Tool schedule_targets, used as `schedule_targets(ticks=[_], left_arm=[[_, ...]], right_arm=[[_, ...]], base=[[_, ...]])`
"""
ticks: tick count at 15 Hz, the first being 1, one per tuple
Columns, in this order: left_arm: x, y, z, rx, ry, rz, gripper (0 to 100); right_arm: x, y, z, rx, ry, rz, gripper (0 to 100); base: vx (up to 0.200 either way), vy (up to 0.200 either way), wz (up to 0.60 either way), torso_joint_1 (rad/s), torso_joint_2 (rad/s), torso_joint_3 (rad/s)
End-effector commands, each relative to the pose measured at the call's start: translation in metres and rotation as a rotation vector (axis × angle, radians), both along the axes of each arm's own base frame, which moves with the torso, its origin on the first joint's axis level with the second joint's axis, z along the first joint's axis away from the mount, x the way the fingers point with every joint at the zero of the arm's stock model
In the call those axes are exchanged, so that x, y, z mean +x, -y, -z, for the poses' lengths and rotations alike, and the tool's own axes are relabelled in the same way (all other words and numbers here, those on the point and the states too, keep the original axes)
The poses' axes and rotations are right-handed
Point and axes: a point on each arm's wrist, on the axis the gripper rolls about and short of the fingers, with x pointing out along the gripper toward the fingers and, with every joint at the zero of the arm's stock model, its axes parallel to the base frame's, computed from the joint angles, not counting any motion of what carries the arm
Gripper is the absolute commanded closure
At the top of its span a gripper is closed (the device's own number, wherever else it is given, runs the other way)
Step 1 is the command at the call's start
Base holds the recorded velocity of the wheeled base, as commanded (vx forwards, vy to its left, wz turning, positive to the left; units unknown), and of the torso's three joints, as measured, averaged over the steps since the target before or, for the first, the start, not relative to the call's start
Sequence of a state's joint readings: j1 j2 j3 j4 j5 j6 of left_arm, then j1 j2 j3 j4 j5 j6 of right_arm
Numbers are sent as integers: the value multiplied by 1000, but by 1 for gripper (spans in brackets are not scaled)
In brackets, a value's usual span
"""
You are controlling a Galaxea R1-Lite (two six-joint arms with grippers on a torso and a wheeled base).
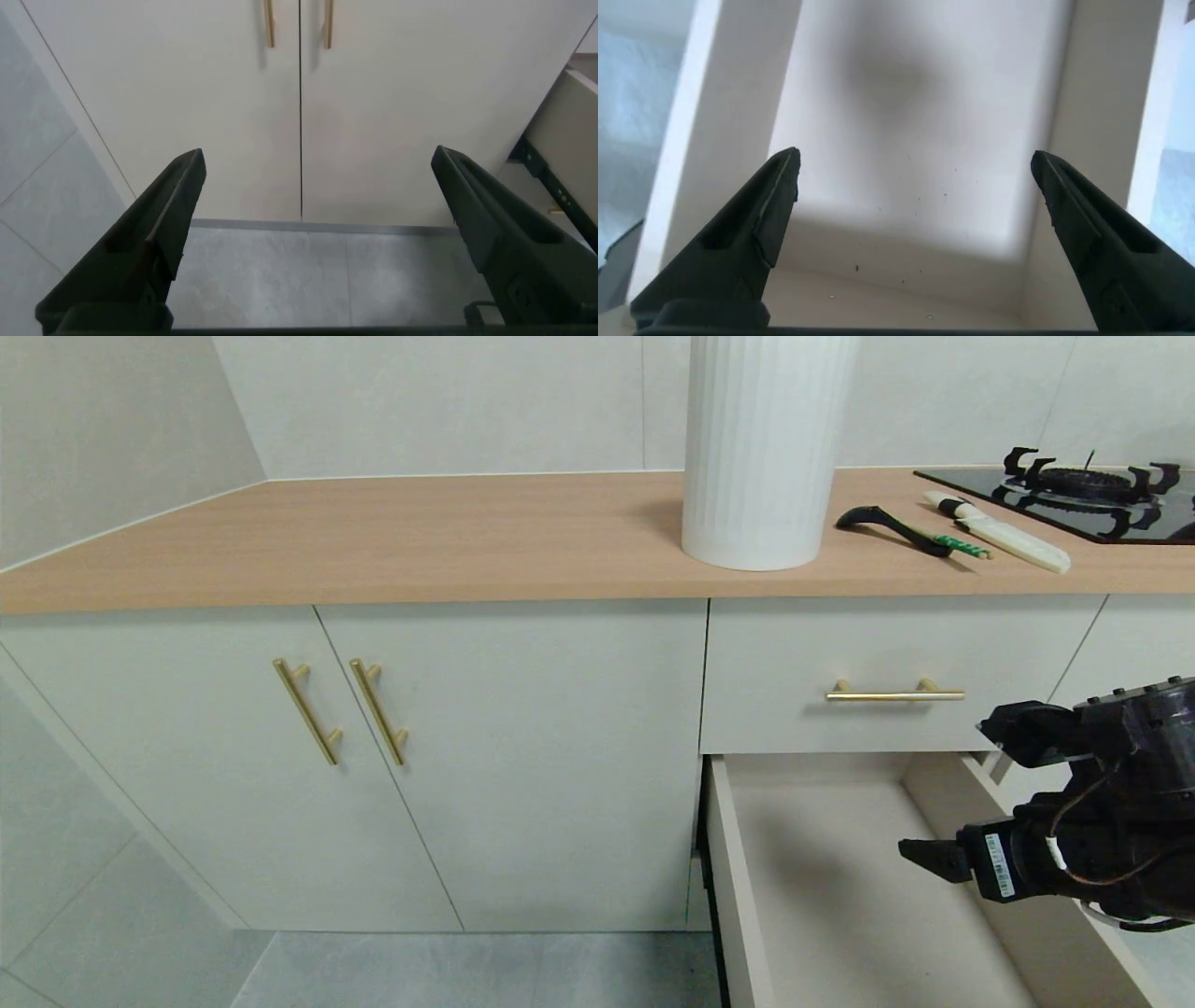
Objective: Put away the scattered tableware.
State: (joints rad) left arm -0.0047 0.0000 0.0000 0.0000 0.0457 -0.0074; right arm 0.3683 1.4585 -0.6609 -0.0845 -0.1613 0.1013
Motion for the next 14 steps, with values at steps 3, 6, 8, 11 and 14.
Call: schedule_targets(ticks=[3,6,8,11,14], left_arm=[[0,0,0,0,0,0,0],[0,0,0,0,0,0,0],[0,0,0,0,0,0,0],[0,0,0,0,0,0,0],[0,0,0,0,0,0,0]], right_arm=[[-5,2,-6,10,26,-2,0],[-6,2,-6,9,27,-4,0],[-6,1,-6,9,27,-6,0],[-6,1,-6,8,29,-5,0],[-6,1,-7,8,31,-5,0]], base=[[0,0,0,9,-38,-17],[0,0,0,43,-234,-233],[0,0,0,163,-400,-300],[0,0,0,167,-540,-292],[0,0,0,178,-479,-294]])
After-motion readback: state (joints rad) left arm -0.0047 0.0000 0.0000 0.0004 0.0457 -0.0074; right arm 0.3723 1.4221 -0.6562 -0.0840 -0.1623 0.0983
